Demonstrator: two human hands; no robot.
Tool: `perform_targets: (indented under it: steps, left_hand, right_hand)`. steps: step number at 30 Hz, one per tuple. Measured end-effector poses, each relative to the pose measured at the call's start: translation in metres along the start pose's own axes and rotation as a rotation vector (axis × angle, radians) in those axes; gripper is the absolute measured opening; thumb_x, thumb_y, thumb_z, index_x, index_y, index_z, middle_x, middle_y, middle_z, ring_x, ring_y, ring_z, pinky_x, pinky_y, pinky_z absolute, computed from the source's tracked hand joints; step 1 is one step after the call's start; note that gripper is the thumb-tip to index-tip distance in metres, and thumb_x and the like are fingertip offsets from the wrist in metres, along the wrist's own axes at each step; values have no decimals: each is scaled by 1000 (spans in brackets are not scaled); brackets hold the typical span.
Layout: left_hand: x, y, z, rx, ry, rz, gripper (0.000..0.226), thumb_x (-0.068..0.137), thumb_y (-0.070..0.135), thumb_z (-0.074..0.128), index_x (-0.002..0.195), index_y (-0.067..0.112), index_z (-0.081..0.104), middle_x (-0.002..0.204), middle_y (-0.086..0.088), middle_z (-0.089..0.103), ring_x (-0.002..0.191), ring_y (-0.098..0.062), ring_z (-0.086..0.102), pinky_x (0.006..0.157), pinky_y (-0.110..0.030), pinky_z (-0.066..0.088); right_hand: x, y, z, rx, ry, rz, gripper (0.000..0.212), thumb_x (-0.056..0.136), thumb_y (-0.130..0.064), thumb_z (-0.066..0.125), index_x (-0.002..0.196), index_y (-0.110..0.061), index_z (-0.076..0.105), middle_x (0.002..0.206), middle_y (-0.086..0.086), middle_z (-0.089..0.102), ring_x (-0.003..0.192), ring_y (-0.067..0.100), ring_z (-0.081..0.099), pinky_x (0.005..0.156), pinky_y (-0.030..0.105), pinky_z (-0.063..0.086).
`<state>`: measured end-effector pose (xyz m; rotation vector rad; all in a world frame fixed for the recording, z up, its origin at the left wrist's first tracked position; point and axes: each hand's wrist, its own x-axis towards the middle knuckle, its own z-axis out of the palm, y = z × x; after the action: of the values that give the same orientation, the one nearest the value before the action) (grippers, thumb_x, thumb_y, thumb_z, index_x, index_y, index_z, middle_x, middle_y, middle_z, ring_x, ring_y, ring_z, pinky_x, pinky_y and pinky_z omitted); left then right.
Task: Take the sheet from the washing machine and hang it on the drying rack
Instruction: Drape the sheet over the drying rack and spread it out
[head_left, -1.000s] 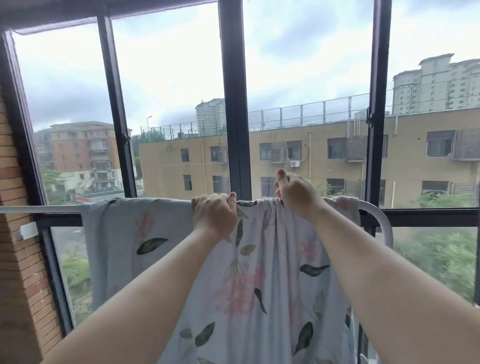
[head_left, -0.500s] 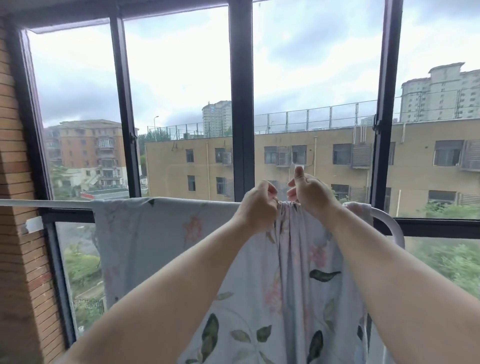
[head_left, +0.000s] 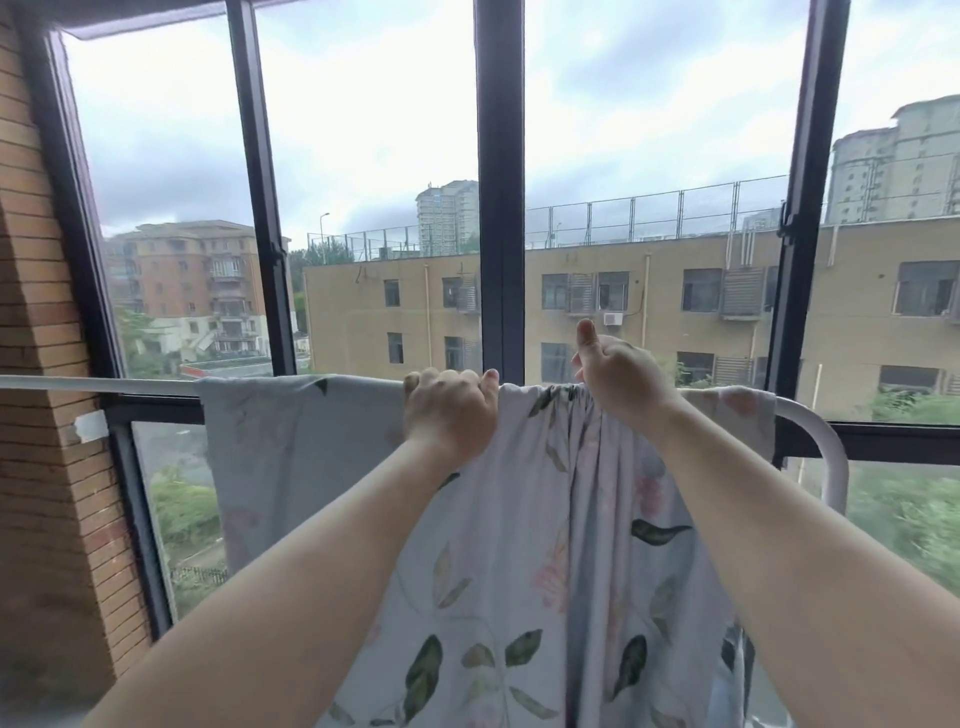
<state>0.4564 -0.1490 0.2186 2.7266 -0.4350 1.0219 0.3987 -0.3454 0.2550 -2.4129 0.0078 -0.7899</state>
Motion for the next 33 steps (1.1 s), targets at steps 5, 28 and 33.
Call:
perform_targets:
  steps: [5, 28, 33]
  left_hand:
    - [-5, 43, 4, -103, 21, 19, 52, 104, 42, 16, 95, 18, 61, 101, -12, 67, 98, -33, 54, 94, -46, 30]
    - [-8, -19, -13, -95, -41, -10, 56, 106, 49, 17, 89, 24, 64, 97, 0, 67, 99, -27, 55, 96, -45, 33]
    - [-2, 16, -3, -210, 40, -16, 54, 107, 42, 22, 99, 22, 72, 101, -1, 73, 103, -26, 57, 97, -42, 31]
  right_hand:
    - [1, 6, -4, -21, 11, -11, 79, 103, -60, 8, 128, -8, 61, 125, 15, 66, 121, 31, 57, 105, 42, 42]
    - [6, -25, 30, -115, -65, -8, 68, 107, -53, 12, 125, -8, 60, 129, 19, 62, 125, 35, 52, 101, 40, 39]
    - [2, -12, 11, -34, -48, 39, 67, 107, -53, 14, 143, -8, 48, 140, 18, 57, 135, 35, 47, 110, 41, 35]
